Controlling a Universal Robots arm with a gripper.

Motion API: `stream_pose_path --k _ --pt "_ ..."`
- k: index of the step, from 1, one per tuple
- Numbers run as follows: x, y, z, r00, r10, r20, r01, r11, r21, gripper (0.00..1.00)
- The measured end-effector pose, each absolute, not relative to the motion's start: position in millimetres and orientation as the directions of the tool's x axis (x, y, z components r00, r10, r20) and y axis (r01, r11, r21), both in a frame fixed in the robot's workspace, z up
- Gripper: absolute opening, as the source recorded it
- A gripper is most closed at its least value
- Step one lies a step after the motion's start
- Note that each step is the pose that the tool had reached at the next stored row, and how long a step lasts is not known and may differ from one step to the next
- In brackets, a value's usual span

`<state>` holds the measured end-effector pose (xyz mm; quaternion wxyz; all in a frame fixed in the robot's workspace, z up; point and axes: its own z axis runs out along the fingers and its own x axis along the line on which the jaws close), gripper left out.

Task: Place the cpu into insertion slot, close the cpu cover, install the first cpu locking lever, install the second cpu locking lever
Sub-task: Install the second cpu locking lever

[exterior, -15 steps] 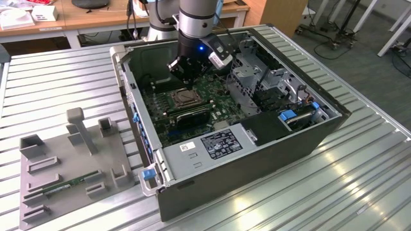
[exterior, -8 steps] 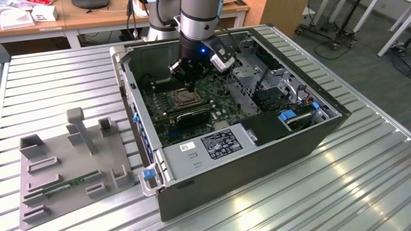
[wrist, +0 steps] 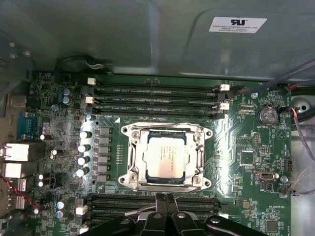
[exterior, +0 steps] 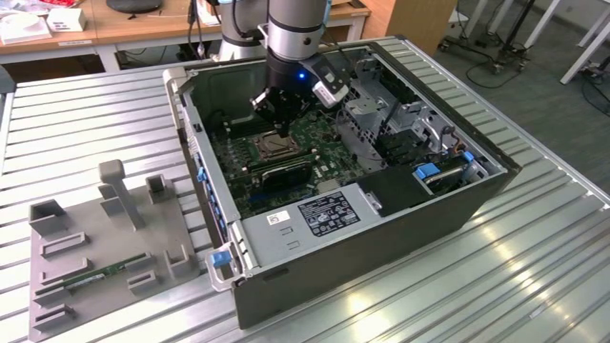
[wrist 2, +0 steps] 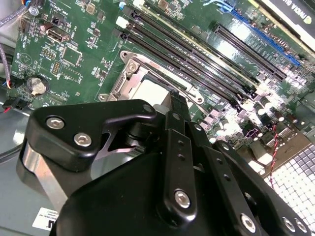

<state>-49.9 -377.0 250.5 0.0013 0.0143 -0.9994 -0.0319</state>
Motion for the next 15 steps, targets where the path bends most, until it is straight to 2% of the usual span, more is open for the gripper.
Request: stream_pose_path --k 15 --pt "-56.1 -379.7 245.7 -1.0 -0.029 0.001 -0.029 0.998 0.064 0.11"
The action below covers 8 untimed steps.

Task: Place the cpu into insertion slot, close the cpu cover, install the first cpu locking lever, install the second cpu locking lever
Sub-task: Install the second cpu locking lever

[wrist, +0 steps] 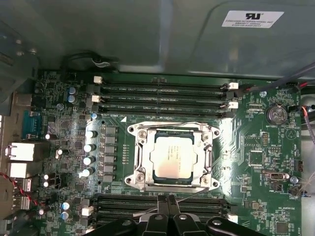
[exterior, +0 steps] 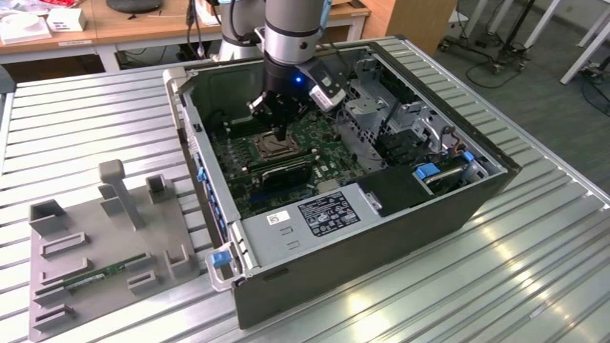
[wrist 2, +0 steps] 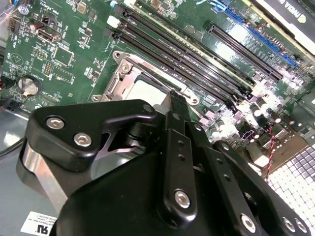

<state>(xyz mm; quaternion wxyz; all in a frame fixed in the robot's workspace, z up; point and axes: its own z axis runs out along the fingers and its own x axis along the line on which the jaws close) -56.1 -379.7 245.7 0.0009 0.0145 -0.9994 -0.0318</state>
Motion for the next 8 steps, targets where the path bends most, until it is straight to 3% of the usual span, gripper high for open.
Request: stream_pose_path --k 8 --pt "-59.4 -381.5 243.7 -1.0 -0.029 0.001 -0.029 0.998 0.064 0.11"
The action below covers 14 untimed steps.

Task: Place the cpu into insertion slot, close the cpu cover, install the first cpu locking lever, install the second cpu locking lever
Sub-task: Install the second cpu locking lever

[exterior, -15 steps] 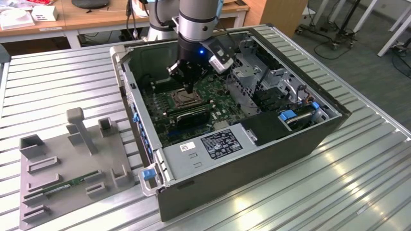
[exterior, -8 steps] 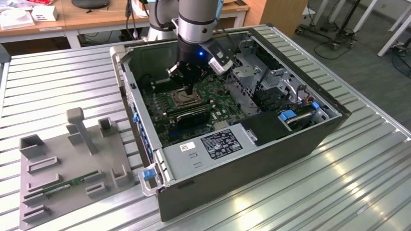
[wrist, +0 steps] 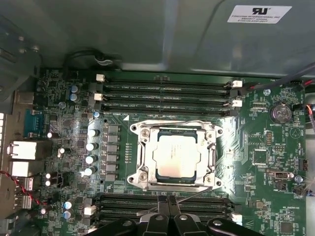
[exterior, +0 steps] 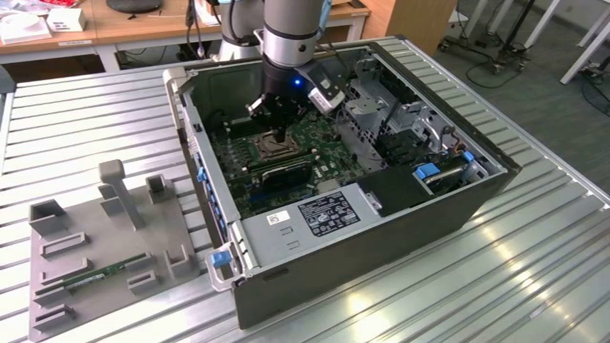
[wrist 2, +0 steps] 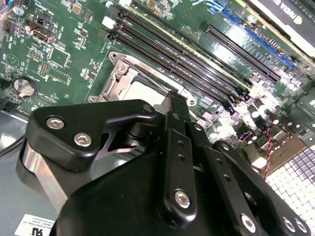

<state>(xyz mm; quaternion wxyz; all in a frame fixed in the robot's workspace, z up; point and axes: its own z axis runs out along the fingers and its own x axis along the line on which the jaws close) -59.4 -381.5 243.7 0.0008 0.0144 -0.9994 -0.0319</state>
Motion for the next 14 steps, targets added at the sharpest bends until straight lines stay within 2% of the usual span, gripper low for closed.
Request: stream_pose_path --k 14 --pt "-69.2 -381.9 235.6 -1.0 -0.029 0.001 -0.029 0.998 0.064 0.11"
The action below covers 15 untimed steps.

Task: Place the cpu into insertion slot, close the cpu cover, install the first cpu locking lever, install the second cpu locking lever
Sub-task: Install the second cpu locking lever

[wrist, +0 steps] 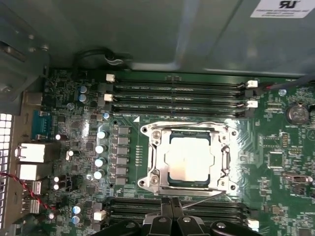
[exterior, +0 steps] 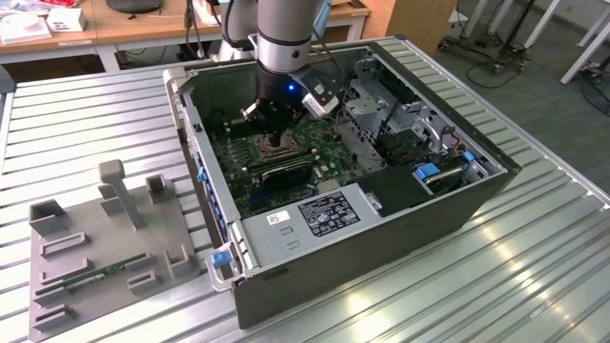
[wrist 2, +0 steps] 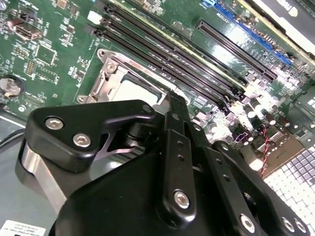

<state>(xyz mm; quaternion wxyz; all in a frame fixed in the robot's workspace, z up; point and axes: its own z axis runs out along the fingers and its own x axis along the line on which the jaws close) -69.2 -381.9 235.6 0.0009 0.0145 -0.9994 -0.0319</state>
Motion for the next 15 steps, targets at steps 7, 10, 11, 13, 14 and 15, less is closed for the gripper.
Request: stream_pose_path --k 7,10,11,13,14,15 --pt "-74.6 -382.0 231.4 -1.0 -0.029 0.001 -0.029 0.998 0.064 0.11" --pt "-76.2 -382.1 230.1 -1.0 -0.029 0.001 -0.029 0.998 0.064 0.11" --pt "-76.7 -382.1 229.6 -1.0 -0.029 0.001 -0.029 0.998 0.064 0.11" --pt "-77.7 -382.1 228.5 -1.0 -0.029 0.001 -0.029 0.998 0.064 0.11" --pt "-78.1 -382.2 227.9 -1.0 -0.029 0.001 -0.029 0.998 0.064 0.11" --pt "-78.7 -382.1 227.3 -1.0 -0.029 0.001 -0.029 0.998 0.064 0.11"
